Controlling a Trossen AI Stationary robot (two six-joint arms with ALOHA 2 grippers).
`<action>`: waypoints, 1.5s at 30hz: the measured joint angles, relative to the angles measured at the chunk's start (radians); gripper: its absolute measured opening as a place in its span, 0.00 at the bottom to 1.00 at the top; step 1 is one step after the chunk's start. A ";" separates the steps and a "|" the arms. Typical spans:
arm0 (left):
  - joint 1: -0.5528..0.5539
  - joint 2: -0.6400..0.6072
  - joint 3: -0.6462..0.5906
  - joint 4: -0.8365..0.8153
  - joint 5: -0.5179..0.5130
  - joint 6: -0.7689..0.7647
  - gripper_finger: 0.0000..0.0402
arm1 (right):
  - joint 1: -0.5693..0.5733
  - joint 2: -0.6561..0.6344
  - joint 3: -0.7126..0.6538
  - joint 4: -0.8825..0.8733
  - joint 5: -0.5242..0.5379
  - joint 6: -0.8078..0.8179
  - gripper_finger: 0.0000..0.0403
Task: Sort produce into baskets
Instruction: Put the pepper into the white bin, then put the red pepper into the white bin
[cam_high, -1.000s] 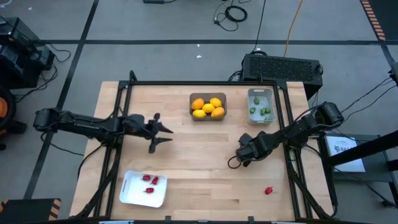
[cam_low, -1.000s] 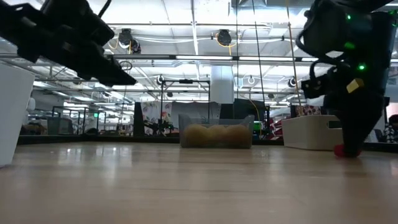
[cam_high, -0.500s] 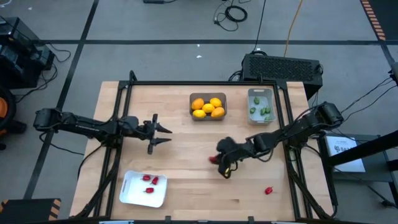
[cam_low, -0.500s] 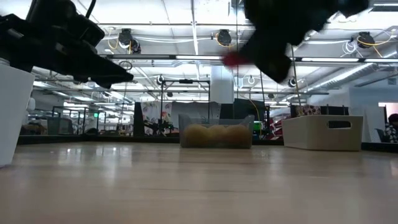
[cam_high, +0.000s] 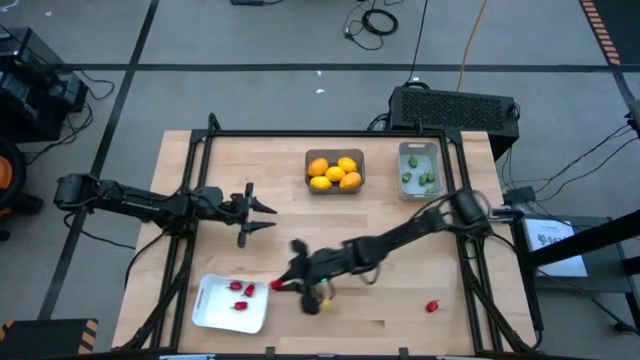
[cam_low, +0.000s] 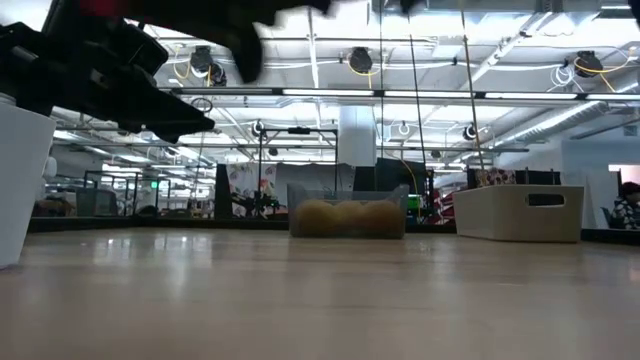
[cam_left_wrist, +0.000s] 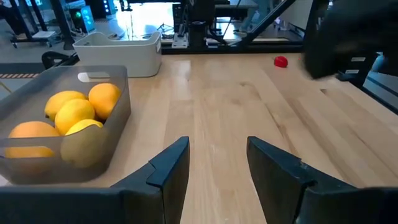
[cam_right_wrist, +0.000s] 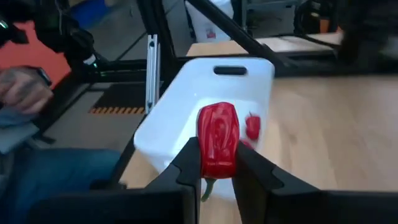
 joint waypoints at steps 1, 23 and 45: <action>0.000 0.000 0.000 -0.001 0.000 0.000 0.42 | 0.000 0.041 0.075 -0.041 0.000 -0.021 0.14; 0.000 0.000 0.001 -0.026 0.000 0.006 0.42 | -0.001 0.408 0.646 -0.316 0.009 -0.102 0.30; 0.000 0.000 0.001 -0.047 0.000 0.007 0.42 | 0.065 0.129 0.647 -1.491 -0.070 0.310 0.53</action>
